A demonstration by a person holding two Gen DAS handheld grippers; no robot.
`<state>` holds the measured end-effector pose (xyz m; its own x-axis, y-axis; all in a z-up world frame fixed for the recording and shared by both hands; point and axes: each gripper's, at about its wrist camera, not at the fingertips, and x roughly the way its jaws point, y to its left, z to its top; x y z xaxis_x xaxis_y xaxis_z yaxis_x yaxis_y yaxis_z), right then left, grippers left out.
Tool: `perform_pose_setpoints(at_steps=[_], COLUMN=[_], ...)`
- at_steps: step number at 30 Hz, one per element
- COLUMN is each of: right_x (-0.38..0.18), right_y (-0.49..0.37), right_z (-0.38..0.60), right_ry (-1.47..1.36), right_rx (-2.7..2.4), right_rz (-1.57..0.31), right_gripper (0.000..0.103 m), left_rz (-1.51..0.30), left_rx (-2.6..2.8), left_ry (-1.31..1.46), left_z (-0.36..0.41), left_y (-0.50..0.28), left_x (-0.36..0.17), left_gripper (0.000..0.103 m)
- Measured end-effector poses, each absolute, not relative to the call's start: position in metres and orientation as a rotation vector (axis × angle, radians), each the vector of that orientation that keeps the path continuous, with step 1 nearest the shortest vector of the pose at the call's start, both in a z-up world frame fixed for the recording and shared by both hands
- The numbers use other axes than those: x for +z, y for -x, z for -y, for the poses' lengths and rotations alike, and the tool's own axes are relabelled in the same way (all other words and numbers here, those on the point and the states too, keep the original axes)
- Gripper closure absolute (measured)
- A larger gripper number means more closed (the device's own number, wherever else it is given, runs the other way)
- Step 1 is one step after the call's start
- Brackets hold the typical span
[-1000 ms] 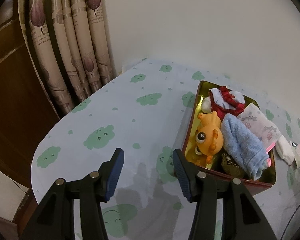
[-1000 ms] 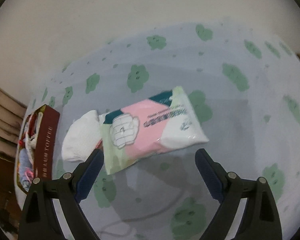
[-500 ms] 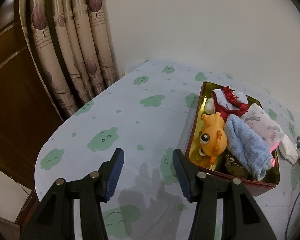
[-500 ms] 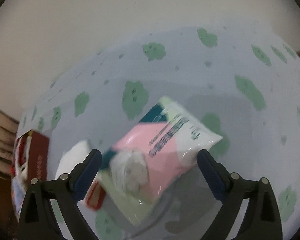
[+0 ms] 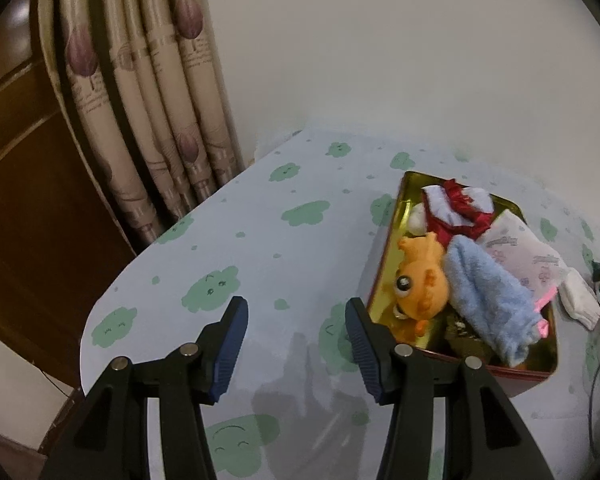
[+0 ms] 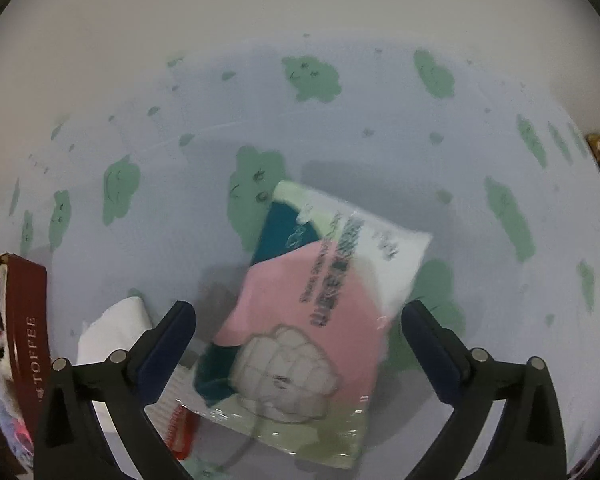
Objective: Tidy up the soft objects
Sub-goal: 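Move right gripper to the pink wipes package, grasp and lift it, then grasp the white bootie with left gripper while right gripper holds the wipes package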
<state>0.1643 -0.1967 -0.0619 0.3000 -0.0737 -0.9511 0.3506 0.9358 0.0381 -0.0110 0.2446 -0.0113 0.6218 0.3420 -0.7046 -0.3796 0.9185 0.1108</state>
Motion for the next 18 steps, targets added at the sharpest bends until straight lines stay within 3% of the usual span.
perform_pose_setpoints(at_steps=[8,11,18], right_x=[-0.076,-0.074,-0.071], right_y=[-0.157,-0.152,-0.125], right_z=[0.2,0.202,0.207], right_ry=[-0.224,-0.221,-0.162], right_rx=[-0.341,-0.345,-0.252], right_rz=[-1.188,-1.163,-1.078], right_gripper=[0.003,0.017,0.03], left_rz=[-0.788,-0.813,-0.87], left_rx=[0.296,0.169,-0.059], left_ry=[-0.013,0.027,0.018], left_z=[-0.197,-0.169,-0.095], left_y=[0.002,-0.01,-0.046], left_x=[0.022,0.031,0.03], left_gripper=[0.051,0.051,0.051])
